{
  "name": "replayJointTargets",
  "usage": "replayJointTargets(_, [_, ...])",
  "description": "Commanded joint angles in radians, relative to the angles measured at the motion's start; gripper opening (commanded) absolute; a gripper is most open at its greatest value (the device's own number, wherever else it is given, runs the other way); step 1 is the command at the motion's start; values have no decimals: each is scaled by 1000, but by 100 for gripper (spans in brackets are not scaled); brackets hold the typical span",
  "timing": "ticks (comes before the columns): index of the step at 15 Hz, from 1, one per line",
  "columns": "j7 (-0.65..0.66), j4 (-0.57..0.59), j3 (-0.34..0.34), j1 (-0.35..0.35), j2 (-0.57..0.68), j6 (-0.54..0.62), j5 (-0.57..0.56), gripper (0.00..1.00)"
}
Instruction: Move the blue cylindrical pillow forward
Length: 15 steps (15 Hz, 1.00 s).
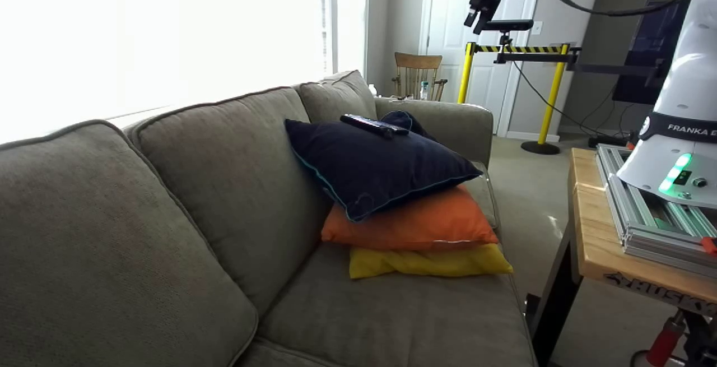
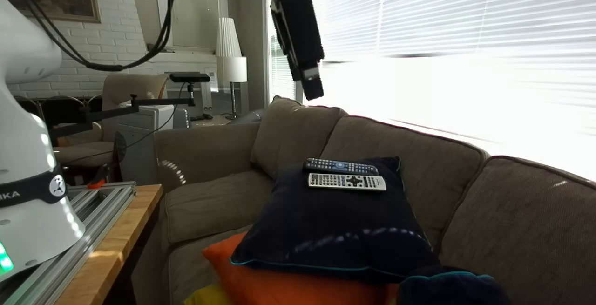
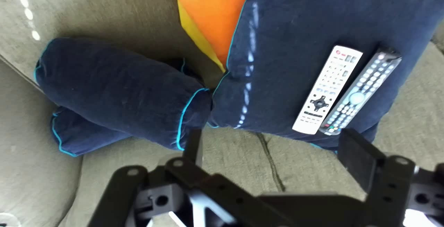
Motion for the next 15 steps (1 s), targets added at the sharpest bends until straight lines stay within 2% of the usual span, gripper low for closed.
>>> replayJointTargets(1, [-37, 28, -33, 11, 148, 183, 126, 100])
replayJointTargets(3, [-82, 49, -51, 27, 219, 241, 222, 100])
replayJointTargets(5, [-128, 77, -49, 19, 277, 230, 289, 100])
replayJointTargets(6, [-109, 84, -30, 0, 287, 235, 293, 100])
replayJointTargets(7, [-90, 39, -5, -25, 234, 225, 246, 100])
replayJointTargets(13, [-89, 76, 12, -40, 293, 239, 243, 100])
replayJointTargets(15, [-138, 109, 23, -40, 357, 248, 267, 100])
